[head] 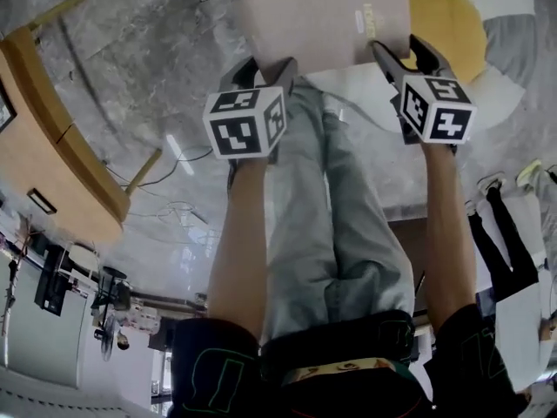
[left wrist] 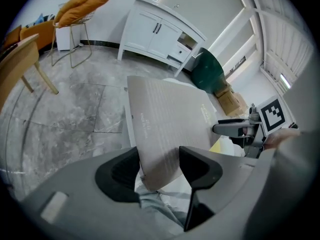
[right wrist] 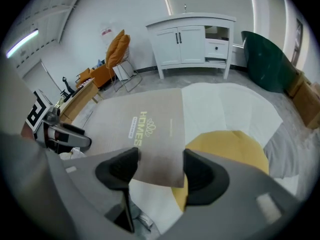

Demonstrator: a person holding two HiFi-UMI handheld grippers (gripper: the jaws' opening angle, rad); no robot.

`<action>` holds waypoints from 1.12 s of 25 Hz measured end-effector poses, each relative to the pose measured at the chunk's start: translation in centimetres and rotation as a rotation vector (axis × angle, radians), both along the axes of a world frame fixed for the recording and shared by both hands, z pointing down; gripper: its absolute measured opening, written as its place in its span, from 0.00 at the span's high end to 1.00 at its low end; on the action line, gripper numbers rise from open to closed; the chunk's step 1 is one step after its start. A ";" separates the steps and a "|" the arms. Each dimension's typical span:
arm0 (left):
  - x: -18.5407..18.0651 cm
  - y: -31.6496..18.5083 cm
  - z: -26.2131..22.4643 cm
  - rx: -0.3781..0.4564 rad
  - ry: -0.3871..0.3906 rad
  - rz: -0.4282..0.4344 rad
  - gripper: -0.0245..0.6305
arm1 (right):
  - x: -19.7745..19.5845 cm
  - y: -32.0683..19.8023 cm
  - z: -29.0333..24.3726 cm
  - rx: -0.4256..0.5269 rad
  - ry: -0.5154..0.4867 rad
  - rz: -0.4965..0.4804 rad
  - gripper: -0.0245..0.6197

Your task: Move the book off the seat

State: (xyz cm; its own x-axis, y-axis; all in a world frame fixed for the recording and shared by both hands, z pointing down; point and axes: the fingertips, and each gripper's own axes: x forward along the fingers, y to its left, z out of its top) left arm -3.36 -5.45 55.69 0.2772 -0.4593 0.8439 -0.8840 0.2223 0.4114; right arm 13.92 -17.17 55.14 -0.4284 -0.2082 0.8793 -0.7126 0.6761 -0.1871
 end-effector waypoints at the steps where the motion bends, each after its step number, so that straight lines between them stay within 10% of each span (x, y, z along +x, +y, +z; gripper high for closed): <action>1: -0.5 0.3 -0.4 0.009 -0.008 -0.022 0.57 | -0.7 -0.1 -0.3 0.005 -0.008 -0.020 0.51; 14: -6.9 10.3 -5.9 0.052 -0.093 -0.428 0.58 | -12.1 4.9 -4.8 0.036 -0.113 -0.370 0.51; 28: -21.3 20.6 -11.4 0.113 -0.151 -0.789 0.59 | -31.7 12.3 -10.1 0.069 -0.195 -0.657 0.51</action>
State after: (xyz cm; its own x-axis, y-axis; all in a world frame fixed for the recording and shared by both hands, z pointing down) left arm -24.69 15.13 44.26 -0.2769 -0.5569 0.7831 -0.5324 0.7674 0.3574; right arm -17.82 -4.89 45.03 -0.6338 0.0962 0.7675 -0.1087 0.9713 -0.2116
